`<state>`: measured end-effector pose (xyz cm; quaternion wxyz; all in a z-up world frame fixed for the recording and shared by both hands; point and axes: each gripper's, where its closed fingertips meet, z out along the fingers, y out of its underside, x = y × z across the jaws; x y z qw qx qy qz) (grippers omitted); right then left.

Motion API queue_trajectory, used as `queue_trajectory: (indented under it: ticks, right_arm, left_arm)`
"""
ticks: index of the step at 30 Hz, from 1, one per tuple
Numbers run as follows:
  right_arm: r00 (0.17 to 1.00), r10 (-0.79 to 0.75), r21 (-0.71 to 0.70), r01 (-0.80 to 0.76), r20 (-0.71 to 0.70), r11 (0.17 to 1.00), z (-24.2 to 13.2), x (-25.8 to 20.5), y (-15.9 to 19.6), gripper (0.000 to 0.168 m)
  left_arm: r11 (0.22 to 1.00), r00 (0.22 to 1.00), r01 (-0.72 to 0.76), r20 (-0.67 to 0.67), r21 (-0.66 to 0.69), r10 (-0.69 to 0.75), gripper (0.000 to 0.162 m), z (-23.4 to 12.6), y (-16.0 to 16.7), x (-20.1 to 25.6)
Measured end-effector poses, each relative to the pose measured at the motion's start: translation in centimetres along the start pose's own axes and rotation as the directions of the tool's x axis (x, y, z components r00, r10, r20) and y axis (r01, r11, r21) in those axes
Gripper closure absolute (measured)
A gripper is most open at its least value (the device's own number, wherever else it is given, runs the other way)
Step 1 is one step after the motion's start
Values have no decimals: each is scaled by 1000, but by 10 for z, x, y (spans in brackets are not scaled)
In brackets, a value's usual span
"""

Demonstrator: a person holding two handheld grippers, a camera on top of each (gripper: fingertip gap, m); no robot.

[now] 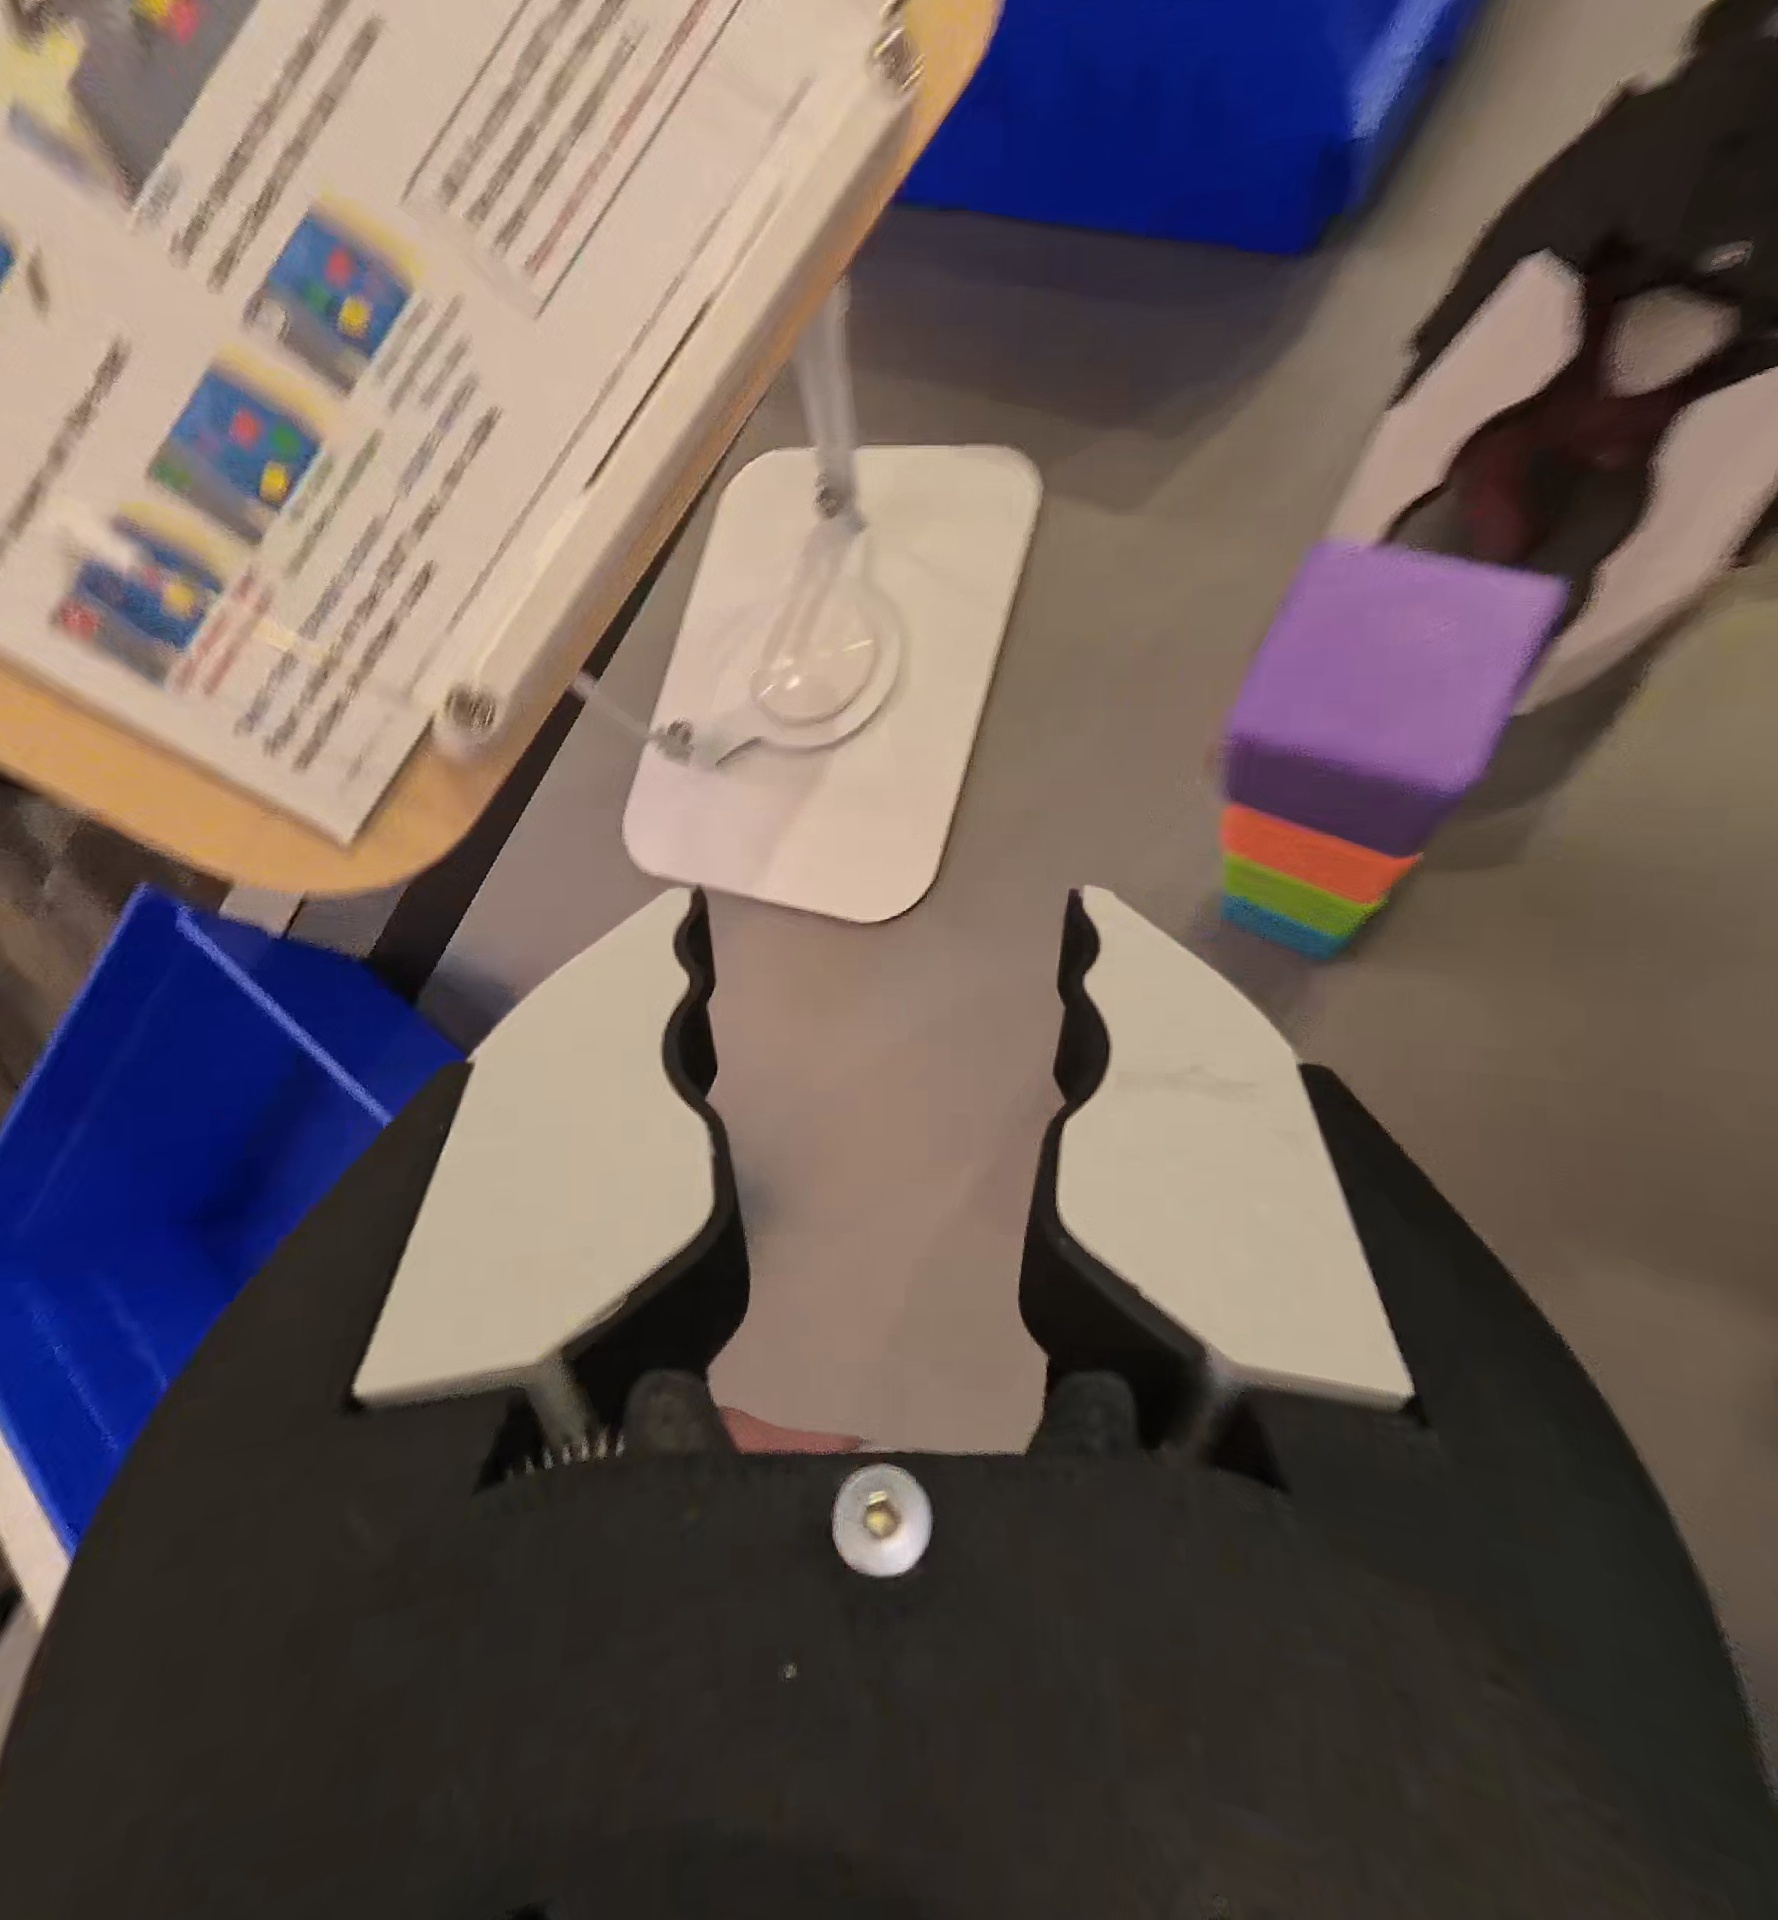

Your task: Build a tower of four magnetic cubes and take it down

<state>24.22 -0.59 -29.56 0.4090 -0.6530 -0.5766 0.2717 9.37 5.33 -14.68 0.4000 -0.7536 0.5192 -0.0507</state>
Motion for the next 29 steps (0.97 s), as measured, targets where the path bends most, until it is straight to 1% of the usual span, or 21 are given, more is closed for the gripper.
queue_trajectory:
  ticks: [1,2,5,8,11,13,15,16,17,20,24,27,29]
  right_arm:
    - [1000,2,4,-2,-1,1000,0,0,0,105]
    - [1000,7,10,-7,-3,1000,-1,1,-1,105]
    - [999,33,32,-32,-7,999,-3,4,-3,105]
    - [998,58,60,-57,-17,997,-6,9,-6,106]
    - [996,69,73,-65,-54,995,-8,16,-7,108]
    - [994,72,71,-66,-81,995,-7,21,-6,110]
    - [992,73,74,-65,-102,995,-8,24,-6,111]
    - [991,72,76,-63,-116,995,-8,27,-6,113]
    - [989,71,78,-61,-130,995,-9,29,-6,114]
    - [984,58,73,-47,-169,996,-9,34,-5,120]
    - [975,18,43,-9,-221,999,-8,38,-3,127]
    - [966,6,39,4,-259,999,-11,43,-1,133]
    - [959,5,34,4,-283,999,-12,47,0,134]
  left_arm:
    - [1000,999,28,27,14,-29,104,6,10,-5]
    - [997,997,62,45,36,-63,113,13,19,-8]
    - [982,984,162,63,97,-169,128,41,40,-13]
    - [966,974,205,67,159,-218,141,68,50,-12]
    - [944,959,224,119,244,-258,162,87,56,-18]
    - [920,936,258,161,295,-313,162,94,63,-25]
    - [874,909,313,150,372,-390,162,98,68,-27]
    - [860,900,343,128,378,-416,162,102,72,-25]
    - [860,903,360,99,361,-419,162,105,74,-21]
    - [878,911,309,150,366,-383,162,101,76,-25]
    - [880,911,337,122,334,-395,162,110,86,-20]
    - [887,914,302,159,350,-374,162,106,84,-24]
    - [883,908,305,172,356,-383,162,106,85,-26]
